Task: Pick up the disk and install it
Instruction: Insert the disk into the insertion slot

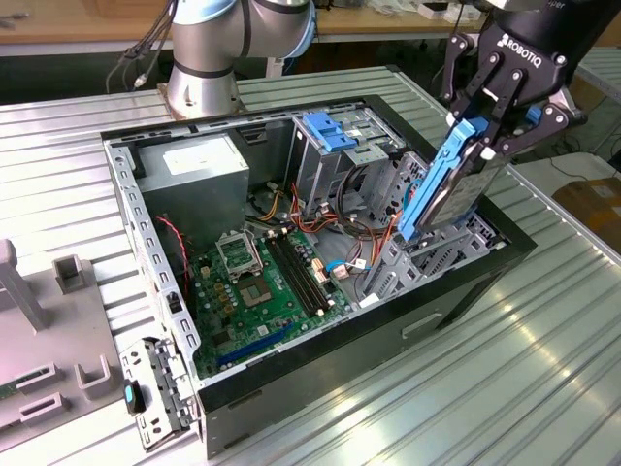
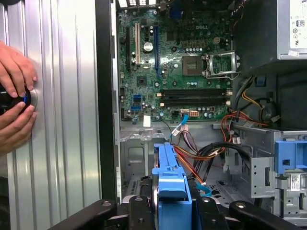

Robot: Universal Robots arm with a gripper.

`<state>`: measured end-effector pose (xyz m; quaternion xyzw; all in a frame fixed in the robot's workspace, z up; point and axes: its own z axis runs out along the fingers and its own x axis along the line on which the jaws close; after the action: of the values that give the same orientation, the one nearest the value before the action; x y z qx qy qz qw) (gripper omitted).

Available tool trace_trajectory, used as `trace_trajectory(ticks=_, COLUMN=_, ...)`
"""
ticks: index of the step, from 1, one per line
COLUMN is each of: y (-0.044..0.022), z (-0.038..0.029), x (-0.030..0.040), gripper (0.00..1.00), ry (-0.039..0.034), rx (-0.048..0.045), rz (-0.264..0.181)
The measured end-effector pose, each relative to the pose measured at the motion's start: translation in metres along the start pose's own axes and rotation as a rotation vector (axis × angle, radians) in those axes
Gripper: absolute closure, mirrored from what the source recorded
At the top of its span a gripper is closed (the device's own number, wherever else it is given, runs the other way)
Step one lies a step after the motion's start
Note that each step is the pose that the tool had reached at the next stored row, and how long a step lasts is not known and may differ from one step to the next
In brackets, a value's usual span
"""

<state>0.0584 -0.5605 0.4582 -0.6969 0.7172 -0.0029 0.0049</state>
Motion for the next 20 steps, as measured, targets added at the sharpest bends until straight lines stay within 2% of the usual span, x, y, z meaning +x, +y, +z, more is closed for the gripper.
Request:
trace_trajectory(ticks=3, y=-0.0001, z=0.0018, x=0.0034, gripper=0.63, ry=0.0001, rx=0.0000, rz=-0.002)
trace_trajectory(ticks=6, y=-0.0001, z=0.0037, x=0.0039, gripper=0.63, ry=0.0002, rx=0.0000, rz=-0.002)
trace_trajectory(ticks=20, y=-0.0013, z=0.0224, x=0.0042, gripper=0.63, ry=0.0001, rx=-0.0002, rz=-0.002)
